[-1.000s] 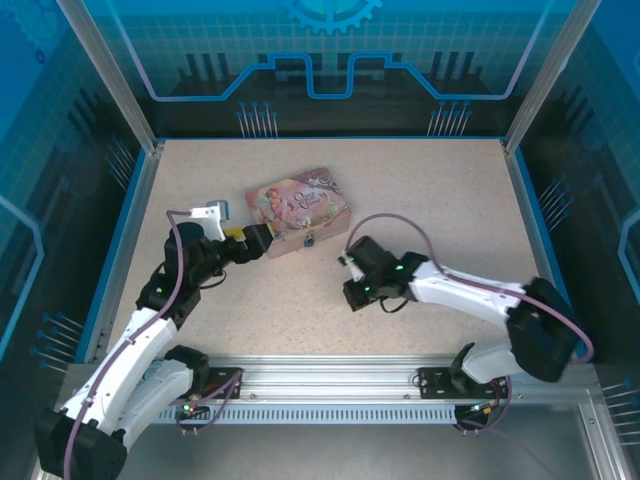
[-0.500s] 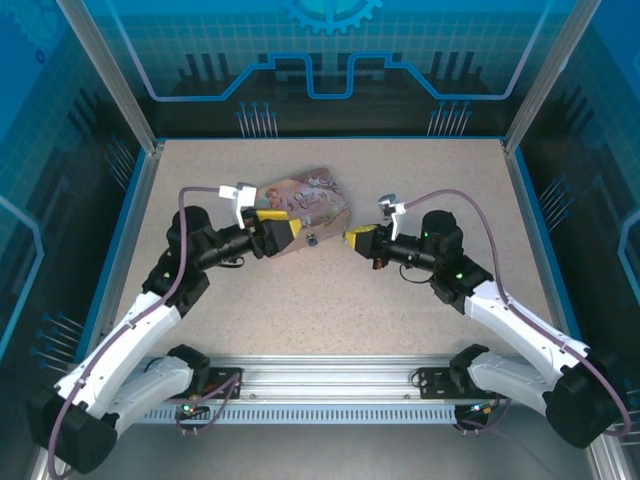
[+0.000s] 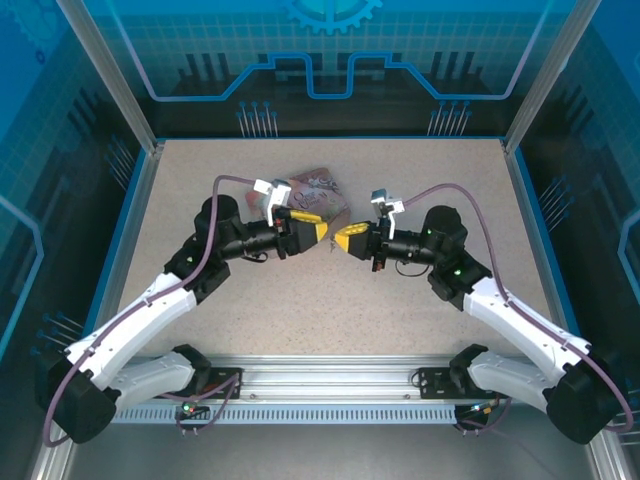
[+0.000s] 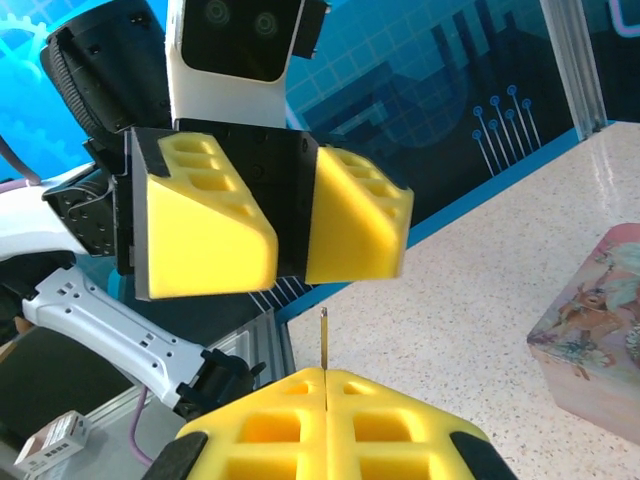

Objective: Unlock a padlock with a key

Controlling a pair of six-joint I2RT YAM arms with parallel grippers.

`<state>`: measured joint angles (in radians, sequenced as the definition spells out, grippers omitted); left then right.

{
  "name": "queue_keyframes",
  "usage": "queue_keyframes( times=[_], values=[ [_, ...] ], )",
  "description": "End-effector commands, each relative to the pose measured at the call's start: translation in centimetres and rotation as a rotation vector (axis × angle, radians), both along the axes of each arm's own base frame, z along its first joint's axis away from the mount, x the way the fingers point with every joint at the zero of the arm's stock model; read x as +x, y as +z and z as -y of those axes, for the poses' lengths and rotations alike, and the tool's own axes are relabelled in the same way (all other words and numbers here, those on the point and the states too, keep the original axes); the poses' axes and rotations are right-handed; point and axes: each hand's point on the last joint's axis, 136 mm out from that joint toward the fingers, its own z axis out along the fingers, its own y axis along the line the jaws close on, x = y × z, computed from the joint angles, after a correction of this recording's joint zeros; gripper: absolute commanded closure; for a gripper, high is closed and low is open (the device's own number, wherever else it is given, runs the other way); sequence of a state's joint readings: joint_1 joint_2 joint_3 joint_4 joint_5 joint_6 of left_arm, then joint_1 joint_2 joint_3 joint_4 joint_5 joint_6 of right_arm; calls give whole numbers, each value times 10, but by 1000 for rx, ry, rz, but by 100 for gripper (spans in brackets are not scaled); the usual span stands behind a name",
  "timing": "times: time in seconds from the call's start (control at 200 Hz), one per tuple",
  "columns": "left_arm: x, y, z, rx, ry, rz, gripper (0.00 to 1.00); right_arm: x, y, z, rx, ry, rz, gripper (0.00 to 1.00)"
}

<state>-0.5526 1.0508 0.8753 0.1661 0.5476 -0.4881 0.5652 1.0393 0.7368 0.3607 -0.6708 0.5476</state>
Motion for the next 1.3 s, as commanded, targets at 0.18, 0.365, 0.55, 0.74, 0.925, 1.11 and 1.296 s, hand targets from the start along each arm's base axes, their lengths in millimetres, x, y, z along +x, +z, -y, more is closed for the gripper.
queue_keyframes(
  times=[0.18,0.365,0.55,0.74,0.925,1.11,1.296],
  values=[
    [-10,23,12,-23,-69,82,68,-10,23,-14,28,75,44,100],
    [-13,22,14,-14,-85,86,81,-7,22,-17,28,72,38,100],
    [-14,23,14,-12,-85,92,100,-5,24,-16,35,61,32,100],
    [-13,25,12,-12,-61,98,100,-5,29,-9,49,43,40,93],
    [-4,31,4,-33,24,103,100,-3,35,9,102,7,64,62],
    [0,40,2,-93,56,111,100,-4,38,4,133,29,72,45],
    [0,43,3,-92,51,112,100,-3,36,-10,131,68,61,41]
  ],
)
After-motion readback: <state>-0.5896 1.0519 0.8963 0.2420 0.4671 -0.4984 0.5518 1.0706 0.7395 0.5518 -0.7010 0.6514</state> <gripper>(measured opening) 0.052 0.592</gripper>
